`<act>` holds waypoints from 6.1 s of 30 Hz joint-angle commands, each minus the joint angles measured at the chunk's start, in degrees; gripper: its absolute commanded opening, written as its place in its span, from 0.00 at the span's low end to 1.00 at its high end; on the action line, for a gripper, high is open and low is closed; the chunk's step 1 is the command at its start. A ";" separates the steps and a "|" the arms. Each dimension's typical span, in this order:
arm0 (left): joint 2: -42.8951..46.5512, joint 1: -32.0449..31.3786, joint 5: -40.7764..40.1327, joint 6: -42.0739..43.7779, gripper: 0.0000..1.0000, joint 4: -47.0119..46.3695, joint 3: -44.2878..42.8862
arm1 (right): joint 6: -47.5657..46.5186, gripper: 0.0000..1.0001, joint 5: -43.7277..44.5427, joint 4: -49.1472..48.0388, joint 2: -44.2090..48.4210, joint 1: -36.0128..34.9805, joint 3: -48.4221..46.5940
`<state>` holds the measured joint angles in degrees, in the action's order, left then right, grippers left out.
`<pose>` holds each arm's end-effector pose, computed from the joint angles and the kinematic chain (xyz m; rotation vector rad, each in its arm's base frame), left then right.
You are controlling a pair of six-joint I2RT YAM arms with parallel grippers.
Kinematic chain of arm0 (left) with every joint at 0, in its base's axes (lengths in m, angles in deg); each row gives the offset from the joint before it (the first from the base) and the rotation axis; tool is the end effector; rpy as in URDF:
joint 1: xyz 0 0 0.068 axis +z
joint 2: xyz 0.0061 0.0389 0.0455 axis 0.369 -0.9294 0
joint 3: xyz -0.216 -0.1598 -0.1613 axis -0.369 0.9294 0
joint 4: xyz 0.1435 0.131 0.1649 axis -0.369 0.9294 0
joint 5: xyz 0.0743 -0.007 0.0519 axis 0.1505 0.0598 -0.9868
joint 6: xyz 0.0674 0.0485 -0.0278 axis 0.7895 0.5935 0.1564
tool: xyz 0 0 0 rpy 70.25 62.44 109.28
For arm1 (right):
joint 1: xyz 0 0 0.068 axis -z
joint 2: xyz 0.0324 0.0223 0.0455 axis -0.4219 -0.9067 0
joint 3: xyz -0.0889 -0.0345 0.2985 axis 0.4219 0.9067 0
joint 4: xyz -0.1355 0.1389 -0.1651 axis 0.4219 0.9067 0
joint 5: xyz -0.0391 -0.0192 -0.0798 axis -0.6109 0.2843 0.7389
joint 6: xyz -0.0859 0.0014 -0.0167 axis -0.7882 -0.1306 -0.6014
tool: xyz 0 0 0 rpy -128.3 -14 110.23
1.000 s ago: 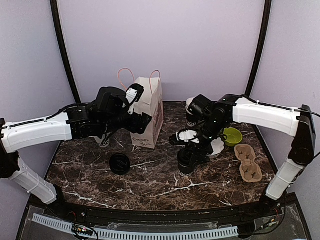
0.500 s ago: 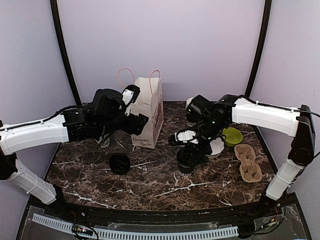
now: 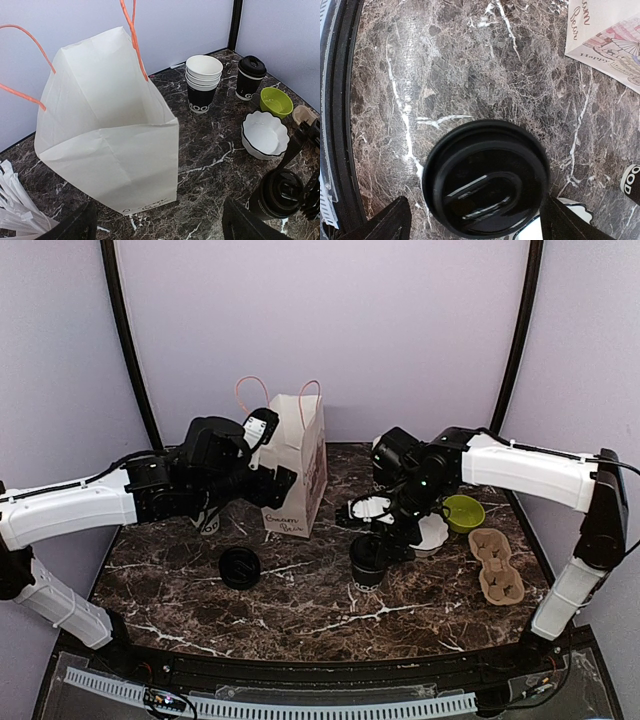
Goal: Pack the takeout coffee
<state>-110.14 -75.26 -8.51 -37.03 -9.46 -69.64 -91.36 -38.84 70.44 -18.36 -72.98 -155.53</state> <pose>0.2256 -0.2538 0.3665 0.4843 1.8686 -0.3256 0.2191 0.2678 0.2737 -2.0071 1.9587 0.3226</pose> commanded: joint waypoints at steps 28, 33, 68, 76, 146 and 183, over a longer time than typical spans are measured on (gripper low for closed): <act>3.96 0.51 -0.21 0.07 0.88 -1.00 0.53 | 1.53 0.82 -2.04 1.11 -3.93 -0.54 -2.90; 3.86 0.51 -0.06 1.05 0.88 -0.52 -0.41 | 1.24 0.82 -1.43 2.24 -4.41 -0.52 -3.85; 0.32 0.69 1.21 5.02 0.88 -2.06 -3.32 | 7.71 0.68 2.47 4.51 -3.24 27.55 -21.59; 1.93 0.68 1.07 4.01 0.88 -1.56 -2.34 | 10.26 0.67 6.34 1.53 -11.45 28.26 -25.03; -36.58 25.22 27.44 -2.11 0.29 46.69 -62.09 | 16.02 0.85 0.12 -1.91 13.19 31.09 -2.69; -16.33 3.98 51.08 19.99 0.00 45.89 -43.75 | 7.91 0.65 5.11 1.91 10.09 58.40 23.10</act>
<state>-126.72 -68.90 42.44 -21.10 34.86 -113.66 -83.19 -28.50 71.52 -6.65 -14.76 -131.10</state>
